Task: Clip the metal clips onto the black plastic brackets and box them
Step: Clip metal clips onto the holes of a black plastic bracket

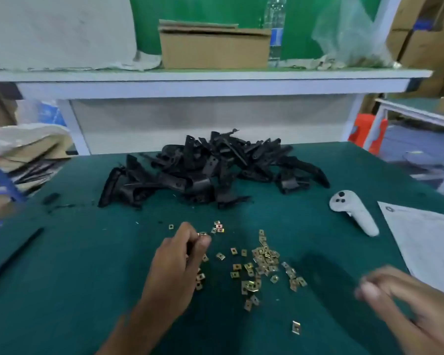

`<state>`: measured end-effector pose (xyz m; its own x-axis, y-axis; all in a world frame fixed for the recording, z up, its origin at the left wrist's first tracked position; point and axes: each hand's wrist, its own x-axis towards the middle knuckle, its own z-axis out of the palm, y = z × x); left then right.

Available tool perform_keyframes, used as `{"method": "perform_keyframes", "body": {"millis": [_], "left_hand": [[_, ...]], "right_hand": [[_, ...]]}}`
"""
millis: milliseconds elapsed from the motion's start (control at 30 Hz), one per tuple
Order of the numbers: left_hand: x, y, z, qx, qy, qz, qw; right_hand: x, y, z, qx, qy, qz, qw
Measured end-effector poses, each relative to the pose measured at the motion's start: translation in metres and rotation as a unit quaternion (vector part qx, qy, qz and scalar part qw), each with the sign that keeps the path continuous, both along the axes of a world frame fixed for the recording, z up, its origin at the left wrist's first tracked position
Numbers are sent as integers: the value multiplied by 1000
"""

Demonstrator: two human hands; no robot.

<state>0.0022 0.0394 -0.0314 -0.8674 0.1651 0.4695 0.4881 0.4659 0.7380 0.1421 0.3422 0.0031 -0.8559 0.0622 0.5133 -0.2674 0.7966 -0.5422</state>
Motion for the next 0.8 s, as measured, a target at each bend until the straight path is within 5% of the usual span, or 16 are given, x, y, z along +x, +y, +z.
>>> {"method": "perform_keyframes", "body": {"millis": [67, 200, 333, 500, 667, 733, 800], "left_hand": [[-19, -24, -11, 12, -7, 65, 998], [-36, -43, -29, 154, -52, 134, 977], [-40, -42, -34, 115, -63, 122, 984], [-46, -42, -32, 121, -65, 124, 983], [-41, -40, -29, 128, -56, 130, 982], [-41, -40, -31, 131, -52, 139, 980], [-41, -40, -31, 135, -49, 138, 980]], "right_hand": [[-60, -31, 12, -55, -24, 47, 997], [-192, -81, -2, 58, -117, 91, 987], [-277, -89, -34, 166, -192, 19, 967], [-296, -84, -42, 251, -110, -20, 961], [-285, -82, -19, 115, 88, 3, 989], [-282, -79, -15, 144, 62, 40, 987], [-282, -77, -24, 222, -84, 42, 971]]}}
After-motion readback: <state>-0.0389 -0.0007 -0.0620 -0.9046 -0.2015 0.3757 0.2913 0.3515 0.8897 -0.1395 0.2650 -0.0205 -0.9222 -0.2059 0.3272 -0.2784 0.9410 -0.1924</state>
